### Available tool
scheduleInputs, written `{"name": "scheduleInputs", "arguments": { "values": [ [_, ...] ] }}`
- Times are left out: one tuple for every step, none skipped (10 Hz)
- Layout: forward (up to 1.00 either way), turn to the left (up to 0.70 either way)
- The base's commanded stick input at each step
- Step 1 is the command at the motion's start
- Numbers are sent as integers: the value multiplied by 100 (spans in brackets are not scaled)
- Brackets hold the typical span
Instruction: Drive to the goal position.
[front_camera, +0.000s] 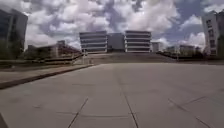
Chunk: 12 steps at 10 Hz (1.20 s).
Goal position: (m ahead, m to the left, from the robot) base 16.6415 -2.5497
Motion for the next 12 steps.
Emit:
{"name": "scheduleInputs", "arguments": {
  "values": [
    [70,-10],
    [70,0],
    [70,0],
    [70,0],
    [70,0],
    [70,0],
    [70,0],
    [70,0],
    [70,0],
    [70,0],
    [70,0],
    [70,0]
  ]
}}
